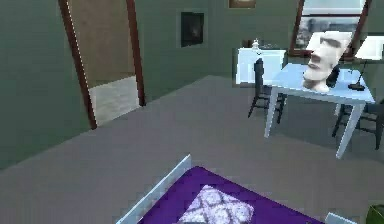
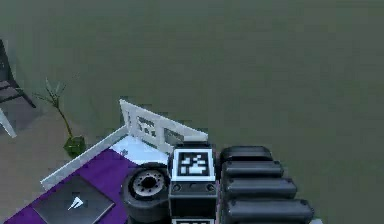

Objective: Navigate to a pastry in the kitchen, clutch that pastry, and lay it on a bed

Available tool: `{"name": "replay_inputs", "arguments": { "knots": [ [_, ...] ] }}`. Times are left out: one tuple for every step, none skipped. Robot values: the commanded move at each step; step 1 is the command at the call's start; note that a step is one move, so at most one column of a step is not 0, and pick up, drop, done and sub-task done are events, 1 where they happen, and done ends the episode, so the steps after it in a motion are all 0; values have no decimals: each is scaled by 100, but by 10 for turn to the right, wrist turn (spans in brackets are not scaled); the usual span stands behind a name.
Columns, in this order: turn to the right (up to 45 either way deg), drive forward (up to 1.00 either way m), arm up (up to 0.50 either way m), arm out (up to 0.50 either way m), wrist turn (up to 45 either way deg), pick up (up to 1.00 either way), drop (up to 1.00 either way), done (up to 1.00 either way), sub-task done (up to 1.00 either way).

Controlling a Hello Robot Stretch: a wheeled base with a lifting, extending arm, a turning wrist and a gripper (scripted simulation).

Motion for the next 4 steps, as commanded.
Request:
{"name": "replay_inputs", "arguments": {
  "knots": [
    [-450,0,0,0,0,0,0,0,0],
    [-450,0,0,0,0,0,0,0,0],
    [-60,0,0,0,0,0,0,0,0],
    [450,0,0,0,0,0,0,0,0]
  ]
}}
